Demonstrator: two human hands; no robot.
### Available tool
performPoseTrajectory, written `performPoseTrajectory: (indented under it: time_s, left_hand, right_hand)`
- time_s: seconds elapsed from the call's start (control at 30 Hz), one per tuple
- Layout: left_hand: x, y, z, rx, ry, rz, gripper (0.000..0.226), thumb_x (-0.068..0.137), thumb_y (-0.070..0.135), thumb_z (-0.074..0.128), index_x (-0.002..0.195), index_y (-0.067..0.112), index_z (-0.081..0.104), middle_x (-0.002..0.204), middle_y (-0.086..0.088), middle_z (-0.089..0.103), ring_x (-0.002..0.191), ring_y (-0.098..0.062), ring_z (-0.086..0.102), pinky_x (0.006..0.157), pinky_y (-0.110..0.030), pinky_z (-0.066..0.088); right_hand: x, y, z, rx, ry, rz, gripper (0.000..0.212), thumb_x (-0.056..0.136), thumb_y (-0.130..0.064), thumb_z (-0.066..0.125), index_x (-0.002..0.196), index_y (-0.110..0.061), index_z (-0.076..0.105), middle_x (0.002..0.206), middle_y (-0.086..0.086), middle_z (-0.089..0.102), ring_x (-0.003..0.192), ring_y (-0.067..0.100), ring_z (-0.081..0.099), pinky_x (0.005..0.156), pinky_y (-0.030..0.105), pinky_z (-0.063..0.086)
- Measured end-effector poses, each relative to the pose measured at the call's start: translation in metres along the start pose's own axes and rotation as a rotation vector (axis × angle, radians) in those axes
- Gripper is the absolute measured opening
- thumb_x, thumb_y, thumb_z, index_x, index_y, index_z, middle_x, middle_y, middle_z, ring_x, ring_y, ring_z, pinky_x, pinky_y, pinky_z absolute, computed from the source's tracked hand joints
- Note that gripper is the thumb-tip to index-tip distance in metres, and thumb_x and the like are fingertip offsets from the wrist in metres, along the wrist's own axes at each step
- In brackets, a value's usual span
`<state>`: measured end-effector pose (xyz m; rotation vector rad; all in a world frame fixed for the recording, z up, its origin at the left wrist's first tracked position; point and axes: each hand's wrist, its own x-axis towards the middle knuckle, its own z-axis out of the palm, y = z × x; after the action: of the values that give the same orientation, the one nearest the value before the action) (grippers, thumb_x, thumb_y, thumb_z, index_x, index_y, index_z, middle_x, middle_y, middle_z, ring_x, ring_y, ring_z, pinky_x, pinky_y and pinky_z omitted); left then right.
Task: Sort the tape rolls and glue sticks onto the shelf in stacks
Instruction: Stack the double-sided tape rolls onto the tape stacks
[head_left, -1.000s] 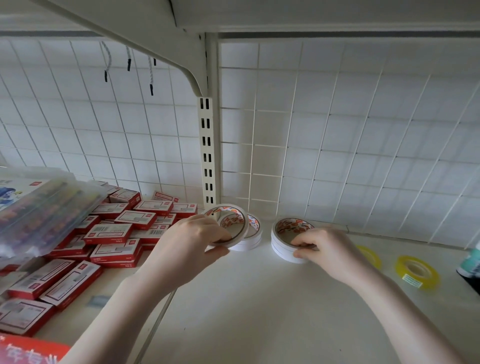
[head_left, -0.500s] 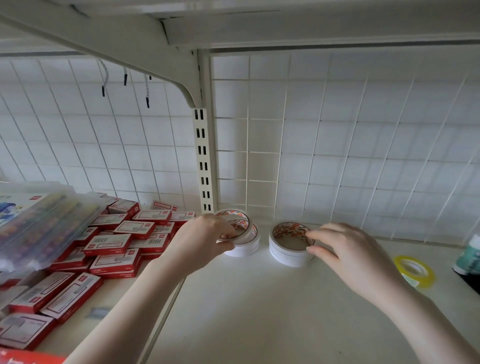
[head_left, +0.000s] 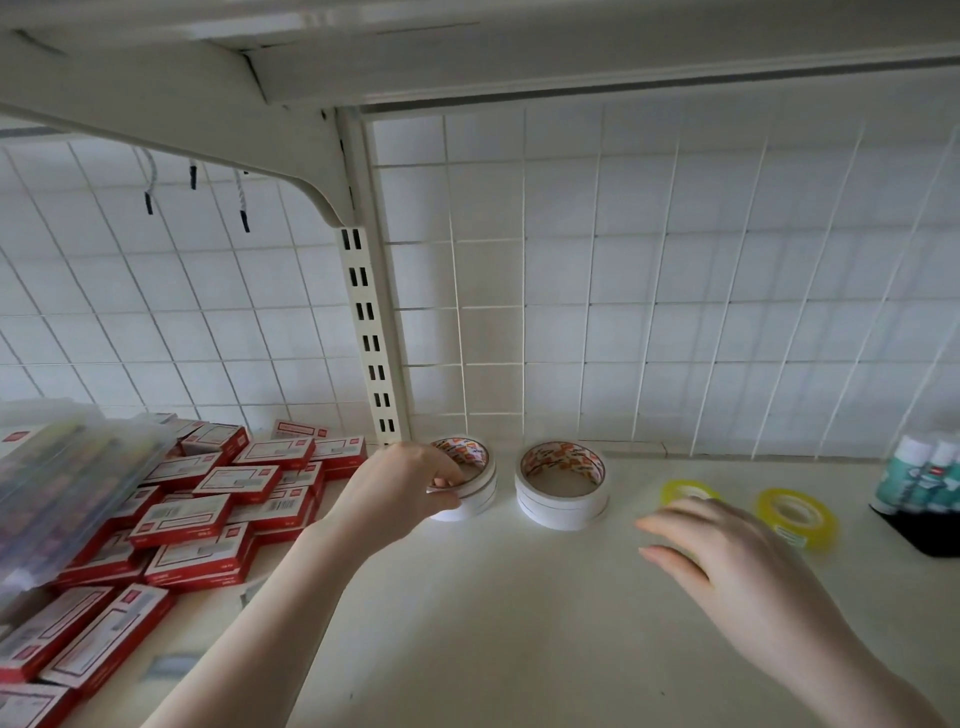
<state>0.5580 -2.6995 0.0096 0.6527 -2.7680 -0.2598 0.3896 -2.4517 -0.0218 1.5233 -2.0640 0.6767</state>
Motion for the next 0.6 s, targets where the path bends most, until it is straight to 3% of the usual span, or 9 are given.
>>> performPoseTrajectory:
  time_s: [0.2,0.6]
  left_hand:
    - [0.004,0.002,-0.001,0.009,-0.031,0.0,0.018,0.082,0.032,0.068,0.099,0.027,0.07,0.092,0.008,0.067,0.085,-0.016,0.061,0.077,-0.033,0.05]
    - [0.007,0.003,0.003,0.006,-0.054,0.001,0.012,0.081,0.032,0.064,0.085,0.023,0.07,0.082,0.005,0.066,0.078,-0.017,0.06,0.072,-0.036,0.051]
  right_hand:
    - [-0.005,0.004,0.011,0.008,-0.007,0.014,0.032,0.054,-0.015,0.09,0.079,-0.02,0.071,0.074,-0.007,0.065,0.062,0.021,0.064,0.054,0.031,0.054]
    - [-0.007,0.004,0.014,0.002,-0.011,0.011,0.034,0.049,-0.017,0.092,0.075,-0.023,0.072,0.071,-0.01,0.065,0.06,0.016,0.063,0.052,0.021,0.048]
